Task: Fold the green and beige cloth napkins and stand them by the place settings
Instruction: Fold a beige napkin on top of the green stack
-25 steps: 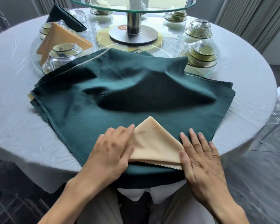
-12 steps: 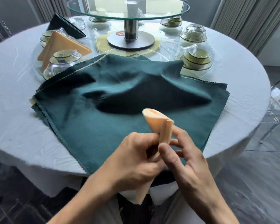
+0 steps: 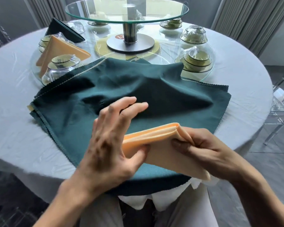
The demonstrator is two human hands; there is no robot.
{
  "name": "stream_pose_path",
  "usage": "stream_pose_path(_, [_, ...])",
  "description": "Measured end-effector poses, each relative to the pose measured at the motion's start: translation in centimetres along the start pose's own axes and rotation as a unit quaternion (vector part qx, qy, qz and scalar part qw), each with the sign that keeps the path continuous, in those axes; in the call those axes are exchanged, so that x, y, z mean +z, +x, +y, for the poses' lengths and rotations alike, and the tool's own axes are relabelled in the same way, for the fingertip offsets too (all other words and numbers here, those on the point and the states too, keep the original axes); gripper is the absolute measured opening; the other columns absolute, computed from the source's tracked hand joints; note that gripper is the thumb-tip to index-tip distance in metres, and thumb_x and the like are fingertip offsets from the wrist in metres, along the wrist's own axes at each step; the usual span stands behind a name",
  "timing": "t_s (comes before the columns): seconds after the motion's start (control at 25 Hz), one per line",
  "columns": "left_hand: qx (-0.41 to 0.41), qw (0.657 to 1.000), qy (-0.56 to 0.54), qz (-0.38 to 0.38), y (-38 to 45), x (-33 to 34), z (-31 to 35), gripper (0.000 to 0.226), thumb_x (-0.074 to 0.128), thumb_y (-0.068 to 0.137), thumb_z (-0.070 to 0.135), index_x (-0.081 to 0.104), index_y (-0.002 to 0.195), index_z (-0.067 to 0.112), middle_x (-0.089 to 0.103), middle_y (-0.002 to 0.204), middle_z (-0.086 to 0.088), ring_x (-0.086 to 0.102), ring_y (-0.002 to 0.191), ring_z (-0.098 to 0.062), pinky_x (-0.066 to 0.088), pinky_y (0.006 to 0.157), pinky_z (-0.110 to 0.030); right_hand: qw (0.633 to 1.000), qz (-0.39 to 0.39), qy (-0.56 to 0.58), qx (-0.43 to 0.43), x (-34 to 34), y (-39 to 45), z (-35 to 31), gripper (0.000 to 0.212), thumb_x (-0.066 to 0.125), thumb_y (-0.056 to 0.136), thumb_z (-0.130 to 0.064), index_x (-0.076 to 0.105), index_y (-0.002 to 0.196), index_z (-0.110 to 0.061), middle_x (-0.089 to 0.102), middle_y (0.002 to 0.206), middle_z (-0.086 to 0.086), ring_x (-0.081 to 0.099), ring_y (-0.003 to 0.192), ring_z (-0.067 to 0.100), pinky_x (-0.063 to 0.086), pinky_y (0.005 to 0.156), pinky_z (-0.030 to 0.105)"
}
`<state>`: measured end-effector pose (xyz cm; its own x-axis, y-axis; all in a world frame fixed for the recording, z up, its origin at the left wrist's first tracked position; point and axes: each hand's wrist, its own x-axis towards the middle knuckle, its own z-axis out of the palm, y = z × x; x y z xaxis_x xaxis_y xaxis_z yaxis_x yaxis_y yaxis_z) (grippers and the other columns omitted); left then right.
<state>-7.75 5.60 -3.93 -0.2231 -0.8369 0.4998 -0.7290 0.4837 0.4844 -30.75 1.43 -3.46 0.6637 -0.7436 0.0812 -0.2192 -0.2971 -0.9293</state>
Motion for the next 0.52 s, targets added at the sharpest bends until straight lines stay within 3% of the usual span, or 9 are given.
stream_pose_path(0.04, [-0.034, 0.994, -0.047, -0.093, 0.3, -0.4, -1.2, 0.056, 0.077, 0.075, 0.024, 0.057, 0.127, 0.025, 0.058, 0.124, 0.011, 0.056, 0.114, -0.009, 0.043, 0.094, -0.031, 1.0, -0.014, -0.007, -0.001, -0.6, 0.4, 0.0, 0.02, 0.05, 0.096, -0.027, 0.069, 0.099, -0.022, 0.057, 0.083, -0.014, 0.048, 0.076, 0.0, 0.039, 0.065, 0.018])
stream_pose_path(0.12, [-0.108, 0.939, -0.222, -0.239, 0.5, -0.2, -2.6, 0.023, 0.075, 0.081, 0.023, 0.065, 0.099, 0.014, 0.059, 0.085, 0.012, 0.054, 0.073, -0.005, 0.041, 0.064, -0.03, 1.0, -0.011, -0.02, -0.007, -1.1, 1.5, -0.1, 0.021, 0.051, 0.095, -0.028, 0.065, 0.097, -0.013, 0.054, 0.078, -0.002, 0.046, 0.072, 0.006, 0.038, 0.062, 0.024])
stream_pose_path(0.16, [-0.158, 0.917, -0.284, -0.231, 0.4, 0.4, -3.2, 0.022, 0.074, 0.082, 0.024, 0.063, 0.088, 0.006, 0.053, 0.073, 0.004, 0.046, 0.064, -0.009, 0.034, 0.057, -0.03, 0.999, 0.001, -0.033, -0.01, -1.2, 2.2, -0.1, 0.021, 0.052, 0.095, -0.028, 0.064, 0.099, -0.012, 0.055, 0.08, 0.003, 0.047, 0.072, 0.008, 0.039, 0.062, 0.025])
stream_pose_path(0.24, [-0.255, 0.9, -0.31, -0.171, 0.3, 1.1, -3.9, 0.033, 0.078, 0.079, 0.032, 0.062, 0.081, 0.003, 0.052, 0.064, 0.0, 0.044, 0.058, -0.012, 0.032, 0.054, -0.029, 0.995, 0.053, -0.082, 0.019, -1.1, 3.5, 0.8, 0.021, 0.054, 0.094, -0.032, 0.062, 0.11, -0.021, 0.063, 0.088, -0.004, 0.056, 0.073, 0.01, 0.044, 0.066, 0.025])
stream_pose_path(0.32, [-0.332, 0.911, -0.214, -0.118, 0.1, 1.9, -4.2, 0.034, 0.082, 0.077, 0.043, 0.063, 0.083, 0.015, 0.062, 0.066, 0.009, 0.055, 0.06, -0.01, 0.042, 0.057, -0.029, 0.968, 0.121, -0.194, 0.104, -0.2, 4.4, 2.4, 0.03, 0.057, 0.093, -0.038, 0.053, 0.123, -0.034, 0.064, 0.102, -0.012, 0.062, 0.082, 0.013, 0.048, 0.075, 0.033])
stream_pose_path(0.36, [-0.343, 0.93, -0.076, -0.113, -0.3, 2.5, -4.6, 0.033, 0.077, 0.078, 0.05, 0.063, 0.091, 0.023, 0.065, 0.075, 0.011, 0.06, 0.07, -0.01, 0.047, 0.064, -0.032, 0.936, 0.161, -0.284, 0.135, 0.9, 4.6, 3.1, 0.036, 0.056, 0.093, -0.037, 0.049, 0.129, -0.033, 0.063, 0.109, -0.013, 0.062, 0.089, 0.017, 0.048, 0.08, 0.037])
stream_pose_path(0.44, [-0.26, 0.943, 0.188, -0.094, -1.5, 4.1, -5.0, 0.05, 0.055, 0.086, 0.063, 0.056, 0.122, 0.028, 0.063, 0.108, 0.008, 0.059, 0.098, -0.019, 0.048, 0.082, -0.04, 0.872, 0.218, -0.424, 0.108, 4.3, 4.6, 4.2, 0.041, 0.05, 0.091, -0.029, 0.05, 0.132, -0.022, 0.062, 0.118, 0.0, 0.061, 0.097, 0.03, 0.048, 0.083, 0.043])
stream_pose_path(0.52, [-0.179, 0.95, 0.233, -0.105, -2.8, 6.0, -5.1, 0.067, 0.027, 0.097, 0.062, 0.047, 0.142, 0.016, 0.056, 0.135, -0.003, 0.054, 0.119, -0.026, 0.04, 0.095, -0.044, 0.856, 0.212, -0.467, 0.064, 8.0, 4.7, 5.2, 0.046, 0.044, 0.086, -0.027, 0.057, 0.127, -0.012, 0.062, 0.122, 0.008, 0.061, 0.106, 0.035, 0.048, 0.091, 0.048])
